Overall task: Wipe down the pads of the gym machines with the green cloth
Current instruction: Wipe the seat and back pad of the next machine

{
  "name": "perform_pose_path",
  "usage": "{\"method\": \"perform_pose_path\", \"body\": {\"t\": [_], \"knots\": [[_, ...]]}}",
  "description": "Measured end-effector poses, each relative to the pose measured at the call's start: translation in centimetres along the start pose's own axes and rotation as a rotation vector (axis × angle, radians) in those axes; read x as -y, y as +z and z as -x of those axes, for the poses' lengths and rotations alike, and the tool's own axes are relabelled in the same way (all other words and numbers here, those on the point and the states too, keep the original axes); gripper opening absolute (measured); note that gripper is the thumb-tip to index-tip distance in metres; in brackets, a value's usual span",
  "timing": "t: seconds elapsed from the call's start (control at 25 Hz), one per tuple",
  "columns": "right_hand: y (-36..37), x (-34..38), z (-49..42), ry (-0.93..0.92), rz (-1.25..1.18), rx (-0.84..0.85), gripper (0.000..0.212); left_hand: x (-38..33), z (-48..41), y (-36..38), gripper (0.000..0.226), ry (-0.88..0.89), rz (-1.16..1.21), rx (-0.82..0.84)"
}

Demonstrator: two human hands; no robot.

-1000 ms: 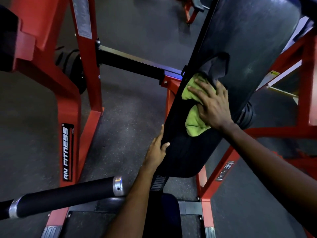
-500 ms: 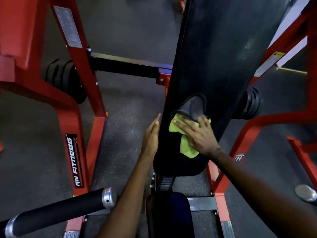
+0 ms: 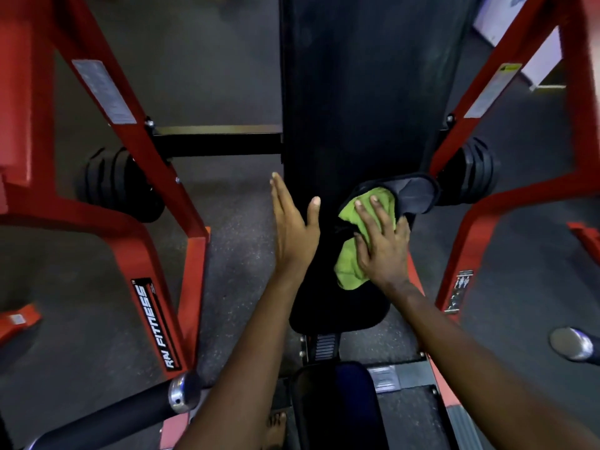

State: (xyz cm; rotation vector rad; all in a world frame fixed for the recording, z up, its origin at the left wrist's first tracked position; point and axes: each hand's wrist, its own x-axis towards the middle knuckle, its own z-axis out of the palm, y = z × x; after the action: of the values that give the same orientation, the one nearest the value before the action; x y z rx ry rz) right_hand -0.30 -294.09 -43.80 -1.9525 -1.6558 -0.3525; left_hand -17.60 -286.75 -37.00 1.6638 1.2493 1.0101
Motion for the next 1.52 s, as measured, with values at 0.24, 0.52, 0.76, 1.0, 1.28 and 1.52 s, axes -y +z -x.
{"method": "perform_pose_path", "body": {"t": [0.24, 0.52, 0.76, 1.0, 1.28, 1.52], "knots": [[-2.6, -2.5, -2.5, 0.118, -0.133, -0.044, 0.066, -5.4, -5.0, 2.4, 0.071, 0.423, -0.439, -0.144], [-2.1, -4.0, 0.1, 0.191, -0.229, -0.058, 0.059, -4.6, -5.6, 2.1, 0.084, 0.407, -0.638, -0.11], [-3.2, -4.1, -5.4, 0.275, -0.363, -0.157, 0.057, -5.1, -5.3, 2.4, 0.085, 0.411, -0.733, -0.17], [-3.4, -4.6, -6.9, 0.294, -0.382, -0.219, 0.061, -4.9, -5.5, 2.5, 0.087, 0.411, -0.776, -0.166], [-3.0, -4.8, -6.6, 0.304, -0.483, -0.327, 0.052, -4.3, -5.8, 3.7, 0.102, 0.375, -0.842, -0.226], [-7.5, -5.4, -16.7, 0.246, -0.505, -0.422, 0.051, -3.5, -6.3, 4.2, 0.101, 0.409, -0.871, -0.301]]}}
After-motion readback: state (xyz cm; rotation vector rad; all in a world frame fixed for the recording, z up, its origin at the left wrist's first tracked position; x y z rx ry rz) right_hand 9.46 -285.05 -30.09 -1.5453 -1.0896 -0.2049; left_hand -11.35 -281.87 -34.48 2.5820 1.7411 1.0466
